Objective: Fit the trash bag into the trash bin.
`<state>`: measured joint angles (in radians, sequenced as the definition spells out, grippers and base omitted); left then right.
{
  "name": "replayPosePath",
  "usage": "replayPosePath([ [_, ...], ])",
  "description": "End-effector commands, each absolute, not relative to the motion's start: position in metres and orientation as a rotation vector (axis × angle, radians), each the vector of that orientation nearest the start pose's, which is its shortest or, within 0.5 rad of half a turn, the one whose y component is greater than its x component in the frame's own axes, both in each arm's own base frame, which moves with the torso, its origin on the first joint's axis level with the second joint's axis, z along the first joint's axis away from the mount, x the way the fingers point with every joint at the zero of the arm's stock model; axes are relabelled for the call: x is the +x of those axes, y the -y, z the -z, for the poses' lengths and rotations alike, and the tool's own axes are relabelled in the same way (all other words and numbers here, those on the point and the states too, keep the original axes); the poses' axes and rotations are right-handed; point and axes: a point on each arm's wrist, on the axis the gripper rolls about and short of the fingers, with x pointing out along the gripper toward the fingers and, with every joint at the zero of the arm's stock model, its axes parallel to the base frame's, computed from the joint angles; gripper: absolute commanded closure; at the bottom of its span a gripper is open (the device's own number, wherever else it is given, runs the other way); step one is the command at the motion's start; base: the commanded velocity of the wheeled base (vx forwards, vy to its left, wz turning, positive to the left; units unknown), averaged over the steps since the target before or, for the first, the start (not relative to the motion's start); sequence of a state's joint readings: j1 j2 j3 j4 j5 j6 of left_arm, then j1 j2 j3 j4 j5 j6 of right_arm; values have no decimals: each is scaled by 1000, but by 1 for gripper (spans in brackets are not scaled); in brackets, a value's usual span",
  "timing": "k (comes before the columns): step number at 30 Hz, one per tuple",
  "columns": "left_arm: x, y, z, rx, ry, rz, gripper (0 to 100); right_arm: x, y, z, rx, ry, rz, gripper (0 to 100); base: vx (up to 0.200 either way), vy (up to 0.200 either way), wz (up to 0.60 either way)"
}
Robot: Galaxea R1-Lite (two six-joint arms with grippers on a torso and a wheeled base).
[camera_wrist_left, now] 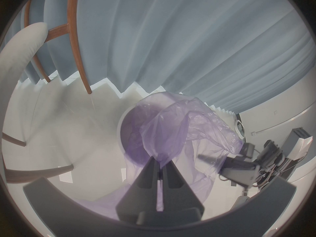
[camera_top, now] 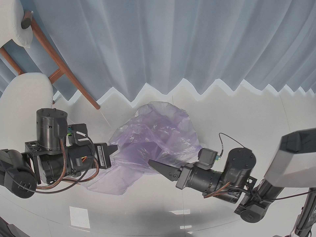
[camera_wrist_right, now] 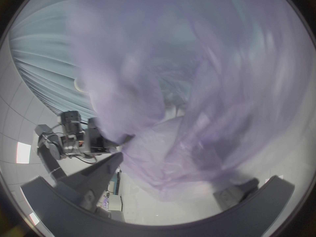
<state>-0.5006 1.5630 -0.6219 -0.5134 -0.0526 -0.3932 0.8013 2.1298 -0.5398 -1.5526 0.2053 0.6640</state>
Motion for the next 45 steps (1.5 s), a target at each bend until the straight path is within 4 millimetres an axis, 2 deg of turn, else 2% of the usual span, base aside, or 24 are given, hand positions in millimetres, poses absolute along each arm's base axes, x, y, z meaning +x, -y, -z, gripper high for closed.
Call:
replayPosePath([
  [1, 225, 119, -159, -281, -524, 432, 100, 227, -187, -122, 616, -253, -1000, 0, 0, 0, 0],
  [4, 225, 119, -157, -277, -532, 430, 100, 243, -156, -137, 621, -181, -948, 0, 0, 0, 0],
  [5, 225, 119, -157, -277, -532, 430, 100, 243, -156, -137, 621, -181, -948, 0, 0, 0, 0],
  [6, 225, 119, -156, -277, -534, 432, 100, 255, -137, -143, 617, -137, -910, 0, 0, 0, 0],
  [9, 225, 119, -157, -276, -531, 433, 100, 275, -117, -152, 609, -66, -850, 0, 0, 0, 0],
  [10, 225, 119, -157, -276, -531, 433, 100, 275, -117, -152, 609, -66, -850, 0, 0, 0, 0],
  [11, 225, 119, -157, -275, -528, 434, 100, 289, -108, -155, 599, -22, -816, 0, 0, 0, 0],
  [12, 225, 119, -158, -276, -526, 434, 100, 294, -105, -155, 599, -15, -804, 0, 0, 0, 0],
  [17, 223, 119, -158, -275, -525, 438, 100, 318, -109, -131, 600, -58, -774, 0, 0, 0, 0],
  [21, 221, 120, -159, -274, -524, 447, 100, 353, -122, -108, 590, -59, -765, 0, 0, 0, 0],
  [22, 221, 120, -159, -274, -524, 447, 100, 353, -122, -108, 590, -59, -765, 0, 0, 0, 0],
  [23, 221, 120, -158, -272, -527, 448, 100, 368, -129, -96, 587, -60, -768, 0, 0, 0, 0],
  [24, 221, 120, -158, -271, -525, 449, 100, 372, -133, -91, 587, -63, -773, 100, 0, 0, 0],
  [32, 220, 120, -157, -255, -524, 452, 100, 387, -173, -62, 587, -93, -849, 100, 0, 0, 0],
  [38, 220, 120, -157, -255, -524, 452, 100, 369, -208, -58, 586, -135, -934, 100, 0, 0, 0],
  [45, 218, 121, -161, -260, -511, 467, 100, 355, -238, -38, 582, -305, -964, 100, 0, 0, 0],
])
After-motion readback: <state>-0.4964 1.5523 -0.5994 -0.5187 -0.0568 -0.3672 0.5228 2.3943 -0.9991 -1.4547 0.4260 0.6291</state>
